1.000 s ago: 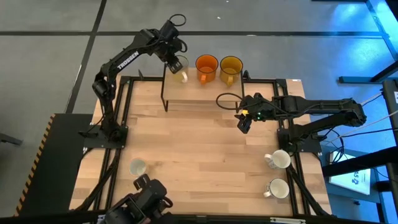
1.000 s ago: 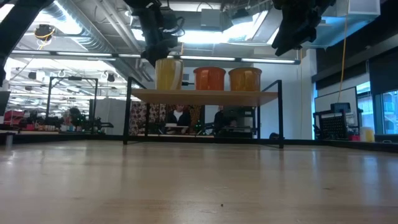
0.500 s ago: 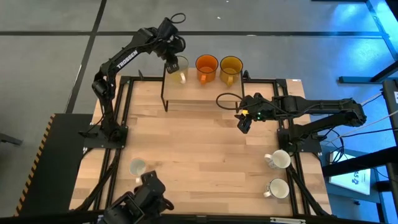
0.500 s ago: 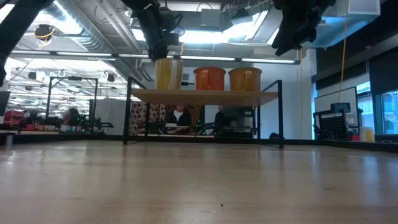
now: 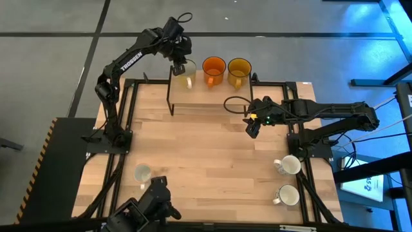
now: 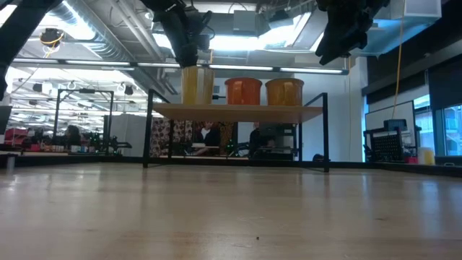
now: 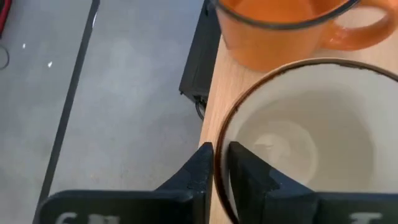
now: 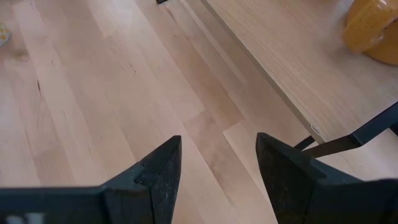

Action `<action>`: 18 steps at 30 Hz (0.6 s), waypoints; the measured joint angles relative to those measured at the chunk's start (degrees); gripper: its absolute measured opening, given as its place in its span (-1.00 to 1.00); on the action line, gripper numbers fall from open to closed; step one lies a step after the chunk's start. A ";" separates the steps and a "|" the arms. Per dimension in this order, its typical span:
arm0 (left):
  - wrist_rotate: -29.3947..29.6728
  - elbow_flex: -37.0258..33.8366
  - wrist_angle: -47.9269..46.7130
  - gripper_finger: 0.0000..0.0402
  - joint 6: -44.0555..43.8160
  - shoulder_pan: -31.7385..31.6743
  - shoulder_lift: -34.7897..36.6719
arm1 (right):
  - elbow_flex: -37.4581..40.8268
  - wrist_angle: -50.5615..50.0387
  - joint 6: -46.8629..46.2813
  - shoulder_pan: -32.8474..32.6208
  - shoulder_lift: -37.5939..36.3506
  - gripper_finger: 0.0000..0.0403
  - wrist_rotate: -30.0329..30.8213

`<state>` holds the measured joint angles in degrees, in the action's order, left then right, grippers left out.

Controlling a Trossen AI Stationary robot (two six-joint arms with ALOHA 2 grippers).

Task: Place coffee mugs
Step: Put the light yellow mug on the shelf

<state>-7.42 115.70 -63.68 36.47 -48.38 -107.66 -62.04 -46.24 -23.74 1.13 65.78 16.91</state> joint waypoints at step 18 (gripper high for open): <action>1.10 -0.03 3.19 -0.74 4.96 -0.26 -0.05 | 0.00 0.32 -0.45 0.00 0.00 -0.04 0.00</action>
<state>-6.32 115.67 -60.49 41.43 -48.64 -107.70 -62.04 -45.92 -24.18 1.13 65.78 16.91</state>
